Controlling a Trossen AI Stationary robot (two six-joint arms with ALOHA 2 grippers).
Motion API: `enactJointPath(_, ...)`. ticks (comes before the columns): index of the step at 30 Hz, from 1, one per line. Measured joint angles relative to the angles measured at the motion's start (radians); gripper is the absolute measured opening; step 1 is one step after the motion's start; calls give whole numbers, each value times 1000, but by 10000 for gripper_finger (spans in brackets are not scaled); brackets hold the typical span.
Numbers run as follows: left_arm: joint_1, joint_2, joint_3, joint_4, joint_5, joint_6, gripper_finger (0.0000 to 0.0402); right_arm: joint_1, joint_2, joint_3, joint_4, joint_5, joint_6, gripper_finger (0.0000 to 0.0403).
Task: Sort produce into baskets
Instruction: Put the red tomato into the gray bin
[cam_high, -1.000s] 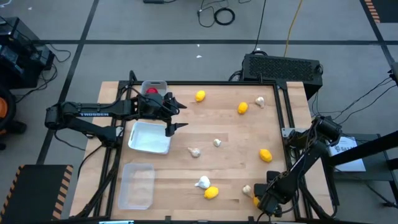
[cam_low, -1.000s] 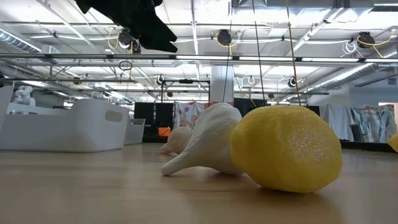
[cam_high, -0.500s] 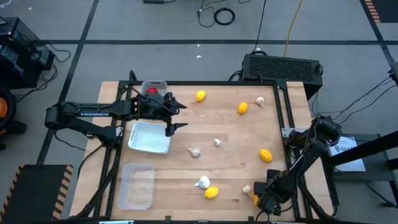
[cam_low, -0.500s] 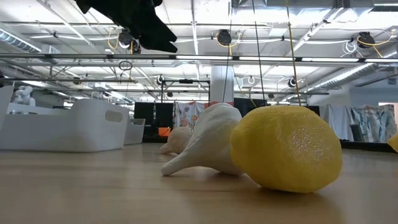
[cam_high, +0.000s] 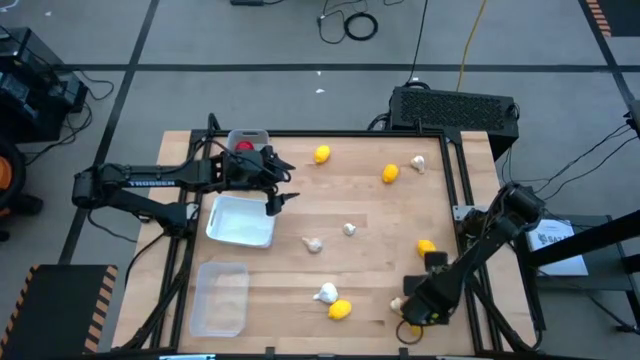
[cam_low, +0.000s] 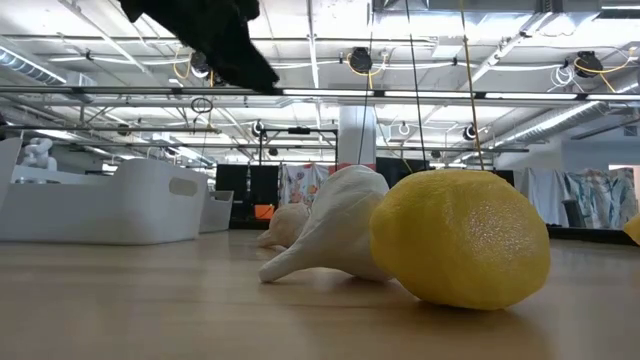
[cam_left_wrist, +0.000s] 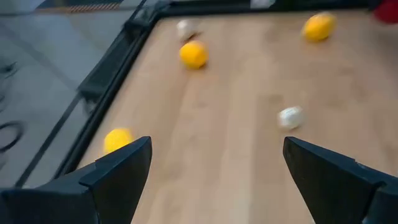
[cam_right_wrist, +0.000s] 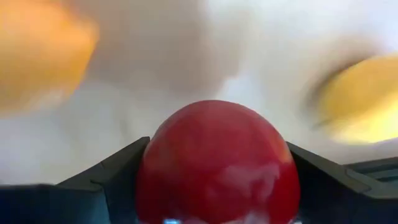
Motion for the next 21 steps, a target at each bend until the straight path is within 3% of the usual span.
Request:
enactJointPath(6,36,0,0,-58,-31,1,370,-109,-1,44,23,346,-96,317)
enactJointPath(15,108,0,0,-97,-31,1,370,-392,-1,44,420,826,-401,317)
enactJointPath(18,142,0,0,-109,-31,0,370,-521,-1,44,635,901,-568,318)
enactJointPath(21,186,0,0,-107,-46,0,370,-653,-1,42,906,859,-771,318)
